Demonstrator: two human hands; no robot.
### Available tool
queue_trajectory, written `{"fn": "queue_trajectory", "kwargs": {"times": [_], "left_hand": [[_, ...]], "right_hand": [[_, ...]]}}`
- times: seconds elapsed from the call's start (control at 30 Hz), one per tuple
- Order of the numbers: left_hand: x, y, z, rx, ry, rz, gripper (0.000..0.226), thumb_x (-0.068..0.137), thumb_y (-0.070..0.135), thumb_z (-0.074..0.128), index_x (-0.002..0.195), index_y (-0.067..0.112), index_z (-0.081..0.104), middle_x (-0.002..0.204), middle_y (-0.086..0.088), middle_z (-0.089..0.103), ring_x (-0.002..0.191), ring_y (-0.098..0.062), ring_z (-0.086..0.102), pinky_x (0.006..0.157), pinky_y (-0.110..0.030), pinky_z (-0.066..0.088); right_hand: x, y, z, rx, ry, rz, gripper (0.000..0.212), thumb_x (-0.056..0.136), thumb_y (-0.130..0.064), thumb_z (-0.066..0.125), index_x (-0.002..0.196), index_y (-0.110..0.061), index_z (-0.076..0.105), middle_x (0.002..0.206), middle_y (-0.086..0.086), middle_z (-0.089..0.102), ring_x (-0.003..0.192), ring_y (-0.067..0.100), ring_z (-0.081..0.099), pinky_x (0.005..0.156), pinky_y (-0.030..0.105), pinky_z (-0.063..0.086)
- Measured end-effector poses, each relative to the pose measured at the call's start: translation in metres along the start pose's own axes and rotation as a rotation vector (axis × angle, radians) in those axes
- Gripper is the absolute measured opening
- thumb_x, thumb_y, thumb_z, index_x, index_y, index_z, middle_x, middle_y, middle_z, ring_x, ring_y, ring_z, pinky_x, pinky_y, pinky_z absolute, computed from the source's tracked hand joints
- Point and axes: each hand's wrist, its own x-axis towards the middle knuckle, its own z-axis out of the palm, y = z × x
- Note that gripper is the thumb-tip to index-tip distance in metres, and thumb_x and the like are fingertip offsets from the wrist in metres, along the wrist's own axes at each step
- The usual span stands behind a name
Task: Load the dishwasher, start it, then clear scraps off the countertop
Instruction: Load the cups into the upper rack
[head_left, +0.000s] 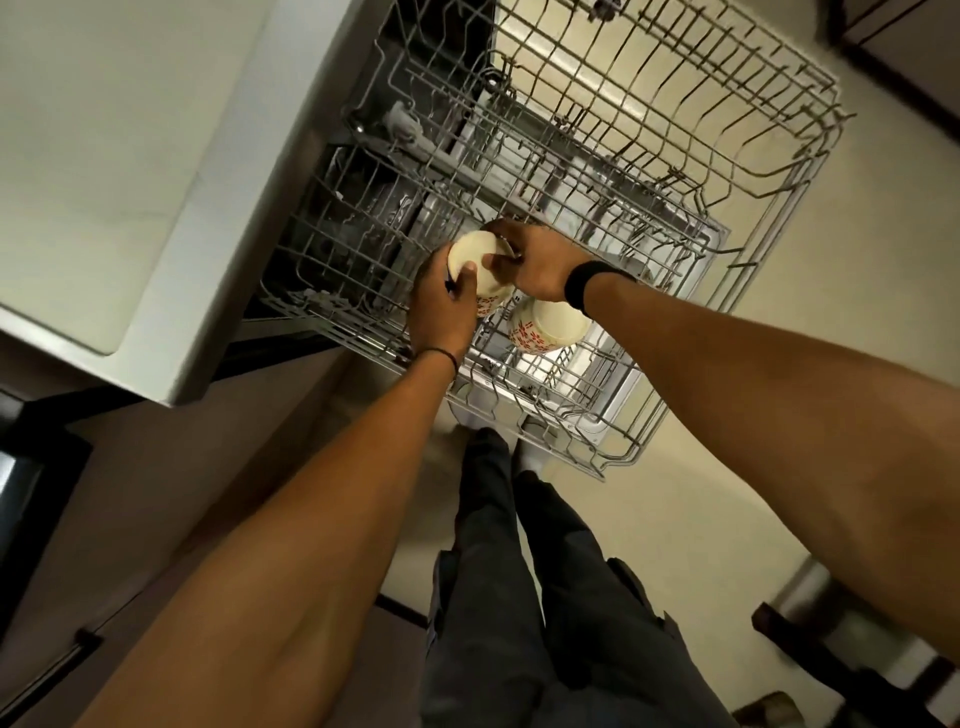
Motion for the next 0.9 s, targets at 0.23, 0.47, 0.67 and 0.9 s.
{"fn": "queue_trajectory", "kwargs": {"times": [0.23,0.47,0.67,0.9], "left_hand": [[0.006,-0.013,0.007,0.077,-0.031,0.048,0.042,0.102,0.035,0.054,0.141,0.018,0.053,0.141,-0.007,0.050,0.120,-0.027,0.056,0.095,-0.046,0.053],[0.005,-0.006,0.004,0.111,-0.051,-0.001,0.042,0.102,0.033,0.052,0.142,0.021,0.050,0.146,-0.005,0.045,0.123,-0.026,0.054,0.092,-0.037,0.048],[-0.007,0.003,-0.002,0.128,-0.065,0.030,0.046,0.100,0.034,0.055,0.145,0.026,0.045,0.143,-0.002,0.052,0.120,-0.027,0.058,0.092,-0.038,0.049],[-0.038,0.034,-0.019,0.274,-0.081,0.173,0.061,0.099,0.026,0.058,0.155,0.021,0.034,0.149,-0.009,0.045,0.131,-0.031,0.050,0.103,-0.042,0.043]], "right_hand": [[0.005,0.009,0.008,-0.019,-0.009,0.044,0.049,0.104,-0.031,0.050,0.151,-0.027,0.036,0.148,0.003,0.051,0.132,0.026,0.050,0.107,0.038,0.037],[0.001,0.003,0.004,0.038,-0.001,0.086,0.052,0.102,-0.032,0.053,0.151,-0.027,0.038,0.151,0.004,0.048,0.134,0.028,0.048,0.112,0.044,0.037],[-0.018,0.003,0.006,-0.035,0.063,0.036,0.051,0.104,-0.037,0.047,0.151,-0.021,0.036,0.151,0.010,0.047,0.134,0.029,0.049,0.111,0.040,0.038],[-0.057,-0.001,-0.003,-0.127,0.118,-0.003,0.056,0.101,-0.038,0.052,0.152,-0.022,0.034,0.145,0.007,0.054,0.130,0.029,0.053,0.107,0.038,0.042]]}}
